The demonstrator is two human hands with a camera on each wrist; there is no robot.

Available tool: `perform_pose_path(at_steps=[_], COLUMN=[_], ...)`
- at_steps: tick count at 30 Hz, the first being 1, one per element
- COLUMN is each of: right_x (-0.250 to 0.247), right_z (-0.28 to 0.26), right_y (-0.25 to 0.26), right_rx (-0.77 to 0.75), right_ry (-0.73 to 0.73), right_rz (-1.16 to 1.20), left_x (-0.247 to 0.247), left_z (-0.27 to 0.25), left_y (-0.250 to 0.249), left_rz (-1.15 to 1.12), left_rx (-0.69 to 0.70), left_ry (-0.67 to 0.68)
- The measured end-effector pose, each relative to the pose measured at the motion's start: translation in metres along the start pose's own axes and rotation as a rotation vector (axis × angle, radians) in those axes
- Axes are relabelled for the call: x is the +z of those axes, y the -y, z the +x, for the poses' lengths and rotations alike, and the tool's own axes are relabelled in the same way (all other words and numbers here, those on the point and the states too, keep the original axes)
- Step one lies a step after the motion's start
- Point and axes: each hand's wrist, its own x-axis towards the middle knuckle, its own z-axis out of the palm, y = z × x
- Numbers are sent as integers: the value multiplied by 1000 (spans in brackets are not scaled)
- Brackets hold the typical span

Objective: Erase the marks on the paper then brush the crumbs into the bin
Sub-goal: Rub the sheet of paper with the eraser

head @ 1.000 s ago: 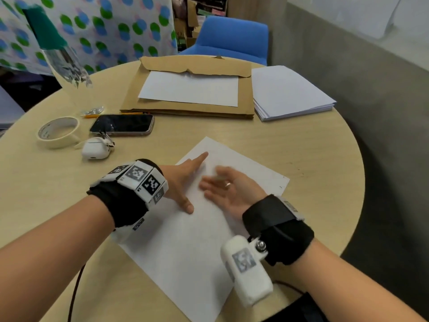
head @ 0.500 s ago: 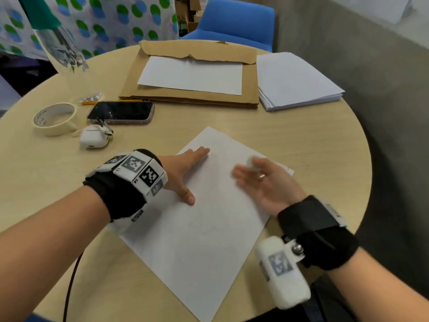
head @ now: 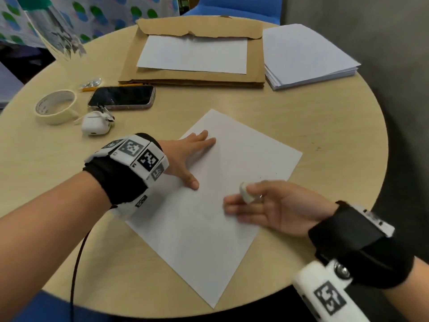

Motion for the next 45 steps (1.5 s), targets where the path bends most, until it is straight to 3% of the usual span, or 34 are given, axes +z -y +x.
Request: perform_pose_path(at_steps=[5, 7, 9, 15, 19, 21, 27, 29, 34, 37, 40, 45], right_x=[-44, -52, -49, -16, -11, -18, -57, -60, -35, -9, 14, 38], right_z=[6, 5, 5, 9, 11, 10, 9, 9, 12, 14, 24, 41], right_y=[59, 70, 67, 47, 40, 40, 76, 78, 70, 63, 56, 56], right_rx=[-515, -636, -632, -366, -78, -22, -595, -630, -536, -312, -166, -176], right_ry=[-573, -721, -665, -341, -140, -144, -794, -806, -561, -367, -249, -344], right_rz=[126, 109, 103, 25, 128, 90, -47, -59, -51, -479, -972, -1458], left_x=[0, 1, 1, 2, 2, 4, 18, 21, 16, 14, 16, 18], left_z=[0, -1, -1, -1, -1, -2, -15, -22, -31, -28, -21, -15], left_y=[1, 1, 0, -1, 0, 0, -11, -16, -30, -35, -40, -49], left_rz=[-11, -13, -11, 9, 20, 23, 77, 84, 143, 160, 190, 163], left_rx=[-2, 2, 1, -5, -6, -12, -82, -120, -225, -242, -241, -164], left_ry=[2, 0, -1, 5, 9, 13, -38, -41, -27, 94, 73, 3])
